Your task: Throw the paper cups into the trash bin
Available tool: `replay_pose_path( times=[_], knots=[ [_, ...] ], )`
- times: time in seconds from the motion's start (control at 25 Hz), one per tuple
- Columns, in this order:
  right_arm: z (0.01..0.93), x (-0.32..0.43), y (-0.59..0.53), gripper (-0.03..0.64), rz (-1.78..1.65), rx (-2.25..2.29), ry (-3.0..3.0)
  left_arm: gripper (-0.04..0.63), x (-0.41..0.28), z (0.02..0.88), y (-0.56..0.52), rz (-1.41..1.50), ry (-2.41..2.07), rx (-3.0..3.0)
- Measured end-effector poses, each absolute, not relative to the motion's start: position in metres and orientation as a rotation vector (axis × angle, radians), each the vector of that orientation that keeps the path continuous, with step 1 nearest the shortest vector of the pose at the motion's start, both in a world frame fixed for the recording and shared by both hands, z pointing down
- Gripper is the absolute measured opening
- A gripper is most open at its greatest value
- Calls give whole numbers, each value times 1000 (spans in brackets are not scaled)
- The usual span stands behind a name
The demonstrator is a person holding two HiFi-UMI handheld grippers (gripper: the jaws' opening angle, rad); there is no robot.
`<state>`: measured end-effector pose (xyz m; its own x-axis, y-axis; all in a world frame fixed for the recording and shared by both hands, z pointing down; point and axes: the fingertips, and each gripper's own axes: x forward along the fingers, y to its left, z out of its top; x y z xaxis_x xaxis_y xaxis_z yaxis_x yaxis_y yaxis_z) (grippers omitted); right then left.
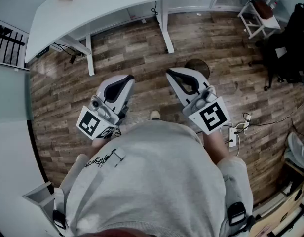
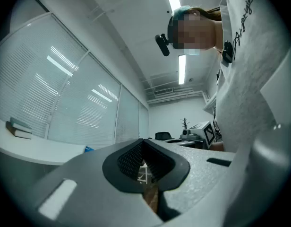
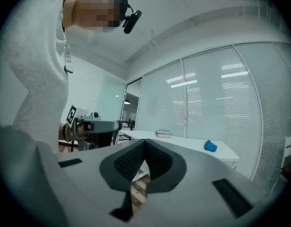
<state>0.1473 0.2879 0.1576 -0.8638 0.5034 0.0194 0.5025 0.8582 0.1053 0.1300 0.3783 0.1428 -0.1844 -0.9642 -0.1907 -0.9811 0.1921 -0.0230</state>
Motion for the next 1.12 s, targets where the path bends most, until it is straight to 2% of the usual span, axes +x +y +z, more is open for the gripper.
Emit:
replay_pose_path(
  times=[1.12],
  knots=[
    [153,124,310,11,91,674,3012,-6,104,142,413,168,2248,-1934]
  ],
)
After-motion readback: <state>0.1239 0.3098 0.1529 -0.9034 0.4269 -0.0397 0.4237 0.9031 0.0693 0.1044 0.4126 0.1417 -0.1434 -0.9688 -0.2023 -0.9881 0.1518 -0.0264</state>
